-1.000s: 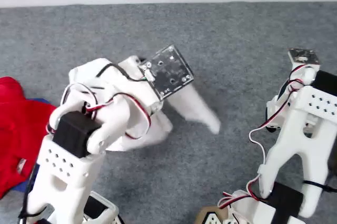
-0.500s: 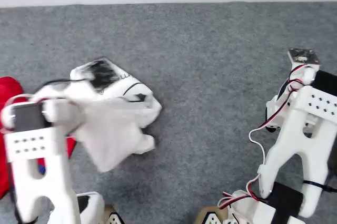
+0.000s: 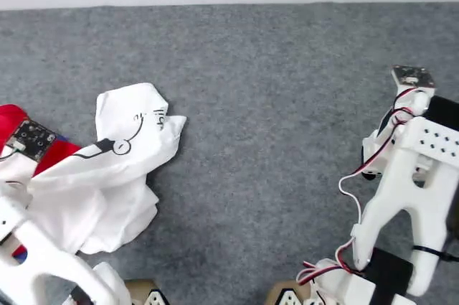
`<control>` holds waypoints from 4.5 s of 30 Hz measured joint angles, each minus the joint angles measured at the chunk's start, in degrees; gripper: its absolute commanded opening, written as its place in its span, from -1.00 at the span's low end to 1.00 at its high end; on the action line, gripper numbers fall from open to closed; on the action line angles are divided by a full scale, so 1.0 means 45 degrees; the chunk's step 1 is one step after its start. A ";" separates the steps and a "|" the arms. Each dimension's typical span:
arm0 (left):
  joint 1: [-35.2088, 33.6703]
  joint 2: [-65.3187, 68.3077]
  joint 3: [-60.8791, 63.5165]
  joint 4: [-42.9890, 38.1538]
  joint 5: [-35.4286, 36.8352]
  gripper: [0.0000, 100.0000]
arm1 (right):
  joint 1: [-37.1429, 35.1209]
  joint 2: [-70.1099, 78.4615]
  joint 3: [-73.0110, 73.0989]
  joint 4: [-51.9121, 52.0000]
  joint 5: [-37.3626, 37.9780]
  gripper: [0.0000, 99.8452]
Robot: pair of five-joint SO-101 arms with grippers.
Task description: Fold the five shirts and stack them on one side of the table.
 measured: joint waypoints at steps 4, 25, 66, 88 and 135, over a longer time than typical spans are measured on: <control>0.0039 0.0000 -0.0547 0.0860 0.0371 -0.71 | -0.0645 0.0000 0.0000 0.0000 0.0000 -0.71; 0.1856 -0.0039 -0.0195 0.6564 -0.0957 -0.67 | -0.1700 0.0000 0.0000 0.0000 -0.0606 -0.71; -0.0996 -0.0313 0.8029 -0.4357 -0.3673 -0.99 | -0.1700 0.0000 0.0000 0.0000 -0.0606 -0.71; -0.1875 -0.0449 -0.2344 0.6681 -0.3634 -0.99 | -0.1973 0.0000 0.0000 0.0000 -0.0606 -0.71; -0.5294 -0.1504 -0.1836 0.3673 0.0156 -0.99 | -1.5101 0.7736 -0.3380 -0.6642 0.5060 -0.50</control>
